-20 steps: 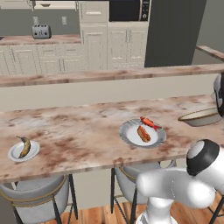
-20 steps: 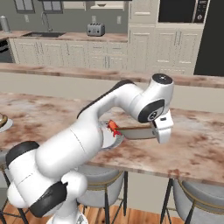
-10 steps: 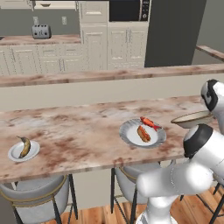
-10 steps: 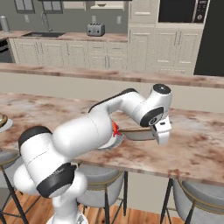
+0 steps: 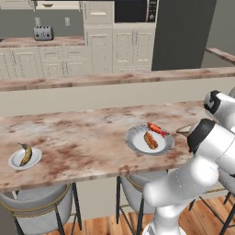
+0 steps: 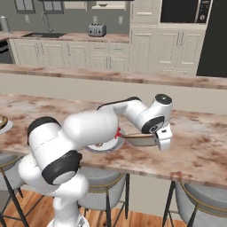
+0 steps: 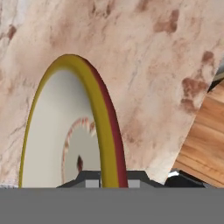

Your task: Take the smaller bowl and place it next to the appetizer plate on the dining counter , and place the larger bowl next to the plate with cooked food.

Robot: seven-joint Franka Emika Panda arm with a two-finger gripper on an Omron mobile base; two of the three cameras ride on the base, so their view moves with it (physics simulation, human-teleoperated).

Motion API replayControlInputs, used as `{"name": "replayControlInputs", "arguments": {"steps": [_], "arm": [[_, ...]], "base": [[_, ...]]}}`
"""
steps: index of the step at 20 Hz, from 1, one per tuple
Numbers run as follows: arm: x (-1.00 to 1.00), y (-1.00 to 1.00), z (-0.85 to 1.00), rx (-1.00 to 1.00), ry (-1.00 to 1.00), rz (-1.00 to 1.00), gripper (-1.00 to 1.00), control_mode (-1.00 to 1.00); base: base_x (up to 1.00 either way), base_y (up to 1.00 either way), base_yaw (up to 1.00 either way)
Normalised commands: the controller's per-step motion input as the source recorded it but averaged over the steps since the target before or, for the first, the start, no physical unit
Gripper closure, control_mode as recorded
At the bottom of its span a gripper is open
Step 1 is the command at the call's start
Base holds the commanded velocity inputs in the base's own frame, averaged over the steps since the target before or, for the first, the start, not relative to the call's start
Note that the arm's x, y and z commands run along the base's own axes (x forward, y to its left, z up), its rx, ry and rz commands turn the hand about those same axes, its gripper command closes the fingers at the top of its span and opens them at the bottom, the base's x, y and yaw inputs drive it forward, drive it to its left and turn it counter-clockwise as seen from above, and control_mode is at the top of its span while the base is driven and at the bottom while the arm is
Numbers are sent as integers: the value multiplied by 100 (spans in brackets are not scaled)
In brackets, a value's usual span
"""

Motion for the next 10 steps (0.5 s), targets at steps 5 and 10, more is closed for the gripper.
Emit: {"name": "replayControlInputs", "arguments": {"steps": [5, 10], "arm": [[24, -7, -39, 1, 0, 0, 100, -100], [44, -9, -50, 0, -1, 0, 100, -100]], "base": [[0, 0, 0], [0, 0, 0]]}}
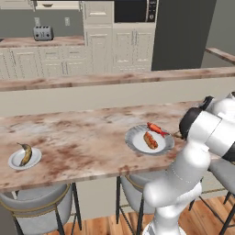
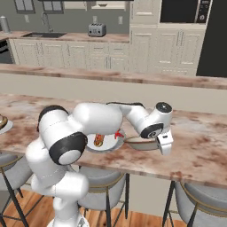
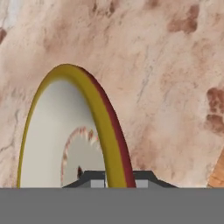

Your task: Take the smaller bowl and place it next to the appetizer plate on the dining counter , and place the larger bowl next to the plate with cooked food.

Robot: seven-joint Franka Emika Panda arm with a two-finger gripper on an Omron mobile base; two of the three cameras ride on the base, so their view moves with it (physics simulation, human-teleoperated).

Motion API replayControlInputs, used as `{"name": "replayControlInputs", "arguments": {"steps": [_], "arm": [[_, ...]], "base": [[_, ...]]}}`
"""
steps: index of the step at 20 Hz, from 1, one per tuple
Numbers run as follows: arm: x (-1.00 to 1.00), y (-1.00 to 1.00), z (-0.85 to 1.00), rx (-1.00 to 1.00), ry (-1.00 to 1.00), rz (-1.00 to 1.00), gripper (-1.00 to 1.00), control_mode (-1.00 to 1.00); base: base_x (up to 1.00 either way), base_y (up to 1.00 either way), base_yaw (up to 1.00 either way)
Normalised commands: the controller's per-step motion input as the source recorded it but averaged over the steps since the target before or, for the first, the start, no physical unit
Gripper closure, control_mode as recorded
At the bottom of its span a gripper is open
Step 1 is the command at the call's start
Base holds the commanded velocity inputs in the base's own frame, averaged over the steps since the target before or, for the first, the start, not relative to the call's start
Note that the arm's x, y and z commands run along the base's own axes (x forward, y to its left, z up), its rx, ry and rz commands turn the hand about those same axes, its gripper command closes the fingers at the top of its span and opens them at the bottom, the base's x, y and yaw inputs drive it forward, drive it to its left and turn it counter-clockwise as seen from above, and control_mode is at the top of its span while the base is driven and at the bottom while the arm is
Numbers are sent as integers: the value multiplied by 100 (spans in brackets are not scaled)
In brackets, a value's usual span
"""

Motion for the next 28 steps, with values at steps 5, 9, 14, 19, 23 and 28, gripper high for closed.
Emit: {"name": "replayControlInputs", "arguments": {"steps": [5, 9, 14, 19, 23, 28], "arm": [[59, -25, -34, 0, 0, 0, 100, -100], [53, -2, -41, 0, 0, 0, 100, -100], [36, 32, -76, 0, 0, 0, 100, -100], [9, 87, -51, -3, -1, 0, -100, -100], [0, 78, 2, -7, 0, 0, -100, -100], [-33, 27, 20, -11, -2, 0, -100, -100]], "base": [[0, 0, 0], [0, 0, 0], [0, 0, 0], [0, 0, 0], [0, 0, 0], [0, 0, 0]]}}
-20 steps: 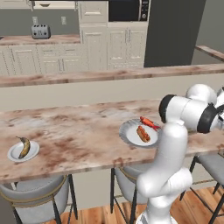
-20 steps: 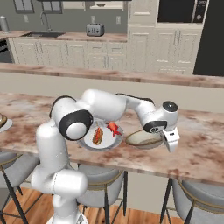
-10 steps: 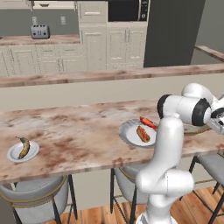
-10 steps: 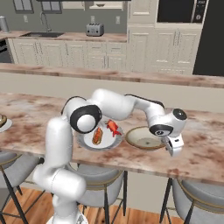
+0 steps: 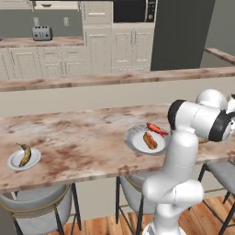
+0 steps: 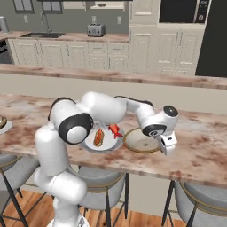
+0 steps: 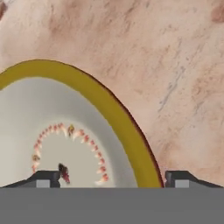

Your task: Take the smaller bowl and place it next to the appetizer plate on the dining counter , and place the larger bowl next to the plate with cooked food.

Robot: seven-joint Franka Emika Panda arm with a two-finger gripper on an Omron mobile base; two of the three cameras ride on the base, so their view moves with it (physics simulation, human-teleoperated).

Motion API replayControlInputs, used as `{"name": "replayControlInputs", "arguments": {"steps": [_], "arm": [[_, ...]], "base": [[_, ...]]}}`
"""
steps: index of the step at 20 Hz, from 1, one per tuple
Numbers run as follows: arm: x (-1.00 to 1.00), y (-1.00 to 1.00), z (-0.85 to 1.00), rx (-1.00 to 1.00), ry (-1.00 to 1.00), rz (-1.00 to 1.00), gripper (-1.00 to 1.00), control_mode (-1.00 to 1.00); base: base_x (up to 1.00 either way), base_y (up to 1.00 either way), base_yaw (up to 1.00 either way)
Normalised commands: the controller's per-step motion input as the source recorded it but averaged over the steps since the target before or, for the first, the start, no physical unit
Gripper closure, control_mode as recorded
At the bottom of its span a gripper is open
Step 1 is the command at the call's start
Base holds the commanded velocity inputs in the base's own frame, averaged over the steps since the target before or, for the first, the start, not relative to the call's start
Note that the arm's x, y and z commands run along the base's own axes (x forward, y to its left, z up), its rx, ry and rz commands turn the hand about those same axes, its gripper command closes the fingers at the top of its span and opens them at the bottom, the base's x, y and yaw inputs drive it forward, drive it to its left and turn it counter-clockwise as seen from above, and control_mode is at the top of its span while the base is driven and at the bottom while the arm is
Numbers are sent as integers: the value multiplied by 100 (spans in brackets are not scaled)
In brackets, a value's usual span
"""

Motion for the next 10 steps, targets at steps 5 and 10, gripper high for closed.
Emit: {"name": "replayControlInputs", "arguments": {"steps": [5, 10], "arm": [[-87, 3, 45, -10, -10, 0, -100, -100], [-96, 17, 82, -9, -6, 5, -100, -100]], "base": [[0, 0, 0], [0, 0, 0]]}}
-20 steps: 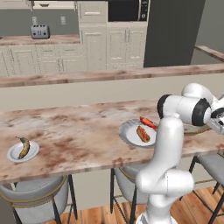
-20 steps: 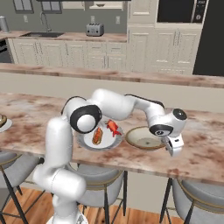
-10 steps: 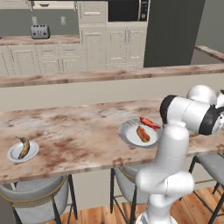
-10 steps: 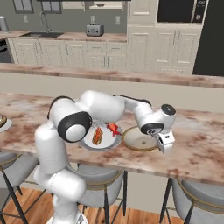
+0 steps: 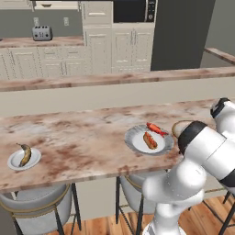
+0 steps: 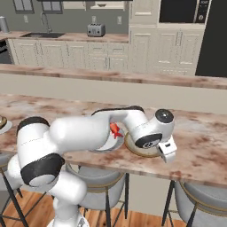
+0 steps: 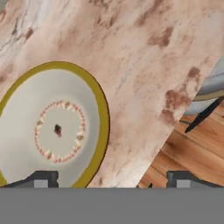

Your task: Take the smaller bowl and place it next to the appetizer plate on the dining counter , and place the larger bowl next to the plate with cooked food.

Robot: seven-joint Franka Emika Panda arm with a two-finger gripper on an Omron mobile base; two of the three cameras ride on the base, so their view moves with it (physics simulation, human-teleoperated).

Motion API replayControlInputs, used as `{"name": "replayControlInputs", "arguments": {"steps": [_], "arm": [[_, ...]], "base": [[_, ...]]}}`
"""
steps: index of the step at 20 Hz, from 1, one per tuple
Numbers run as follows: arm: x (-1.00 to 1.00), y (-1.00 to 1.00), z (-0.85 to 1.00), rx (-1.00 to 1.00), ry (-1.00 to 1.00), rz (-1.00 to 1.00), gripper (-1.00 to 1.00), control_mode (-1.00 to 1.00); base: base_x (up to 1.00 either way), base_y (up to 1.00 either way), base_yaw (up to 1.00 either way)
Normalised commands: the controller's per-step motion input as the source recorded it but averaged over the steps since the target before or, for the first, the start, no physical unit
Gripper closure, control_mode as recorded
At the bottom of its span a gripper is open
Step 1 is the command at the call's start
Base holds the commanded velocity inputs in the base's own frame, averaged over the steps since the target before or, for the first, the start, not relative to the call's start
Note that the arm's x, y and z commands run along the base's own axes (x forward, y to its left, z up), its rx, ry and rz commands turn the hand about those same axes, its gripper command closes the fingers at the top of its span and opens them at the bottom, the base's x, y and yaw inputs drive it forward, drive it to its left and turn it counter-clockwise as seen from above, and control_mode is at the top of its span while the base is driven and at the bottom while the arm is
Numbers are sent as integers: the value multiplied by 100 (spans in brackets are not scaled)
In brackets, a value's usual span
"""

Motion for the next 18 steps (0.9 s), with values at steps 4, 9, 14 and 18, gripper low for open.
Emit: {"name": "replayControlInputs", "arguments": {"steps": [4, 9, 14, 18], "arm": [[-69, 79, 76, -21, -6, 16, -100, -100], [-24, 100, 64, -21, -10, 28, -100, -100], [-22, 100, 80, -11, -10, 32, -100, -100], [-25, 94, 99, -12, -13, 33, -100, -100]], "base": [[0, 0, 0], [0, 0, 0], [0, 0, 0], [0, 0, 0]]}}
